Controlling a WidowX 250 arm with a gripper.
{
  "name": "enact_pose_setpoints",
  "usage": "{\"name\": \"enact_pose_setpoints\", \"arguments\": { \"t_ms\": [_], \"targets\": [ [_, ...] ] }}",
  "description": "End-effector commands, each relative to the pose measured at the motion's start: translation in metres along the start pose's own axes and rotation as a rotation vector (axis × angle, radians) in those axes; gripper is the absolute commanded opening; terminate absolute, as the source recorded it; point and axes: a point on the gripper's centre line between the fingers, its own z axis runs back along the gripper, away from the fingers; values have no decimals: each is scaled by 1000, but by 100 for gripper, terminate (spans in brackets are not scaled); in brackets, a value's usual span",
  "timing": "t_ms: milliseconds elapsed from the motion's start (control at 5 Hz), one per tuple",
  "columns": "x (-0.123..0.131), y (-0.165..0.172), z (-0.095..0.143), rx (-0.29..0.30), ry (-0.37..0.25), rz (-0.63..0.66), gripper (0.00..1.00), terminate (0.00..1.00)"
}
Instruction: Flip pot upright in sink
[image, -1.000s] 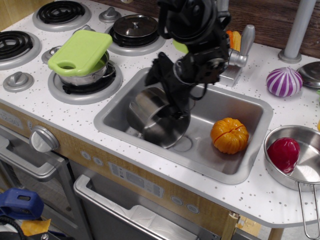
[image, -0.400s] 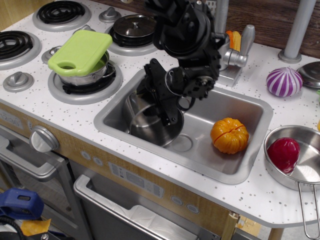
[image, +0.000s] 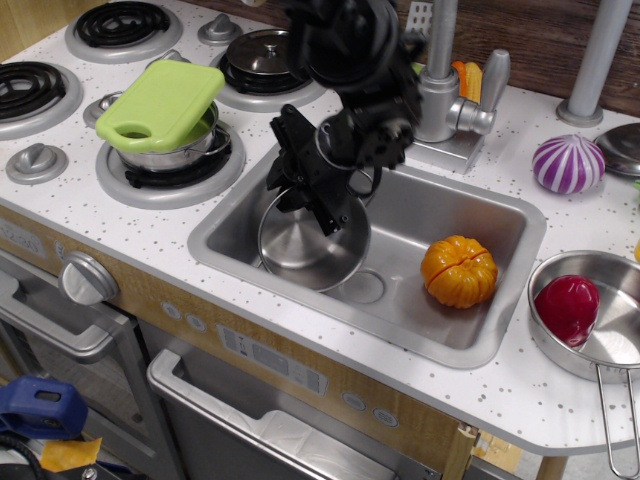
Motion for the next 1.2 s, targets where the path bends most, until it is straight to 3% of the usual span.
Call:
{"name": "enact_pose_setpoints", "arguments": {
  "t_ms": [0, 200, 400, 600, 1000],
  "targets": [
    [6, 2, 13, -132, -65, 63, 100, 0],
    [7, 2, 15, -171, -54, 52, 100, 0],
    [7, 4, 19, -217, 10, -10, 100, 0],
    [6, 5, 21, -232, 33, -81, 100, 0],
    [6, 5, 21, -232, 33, -81, 100, 0]
  ]
}}
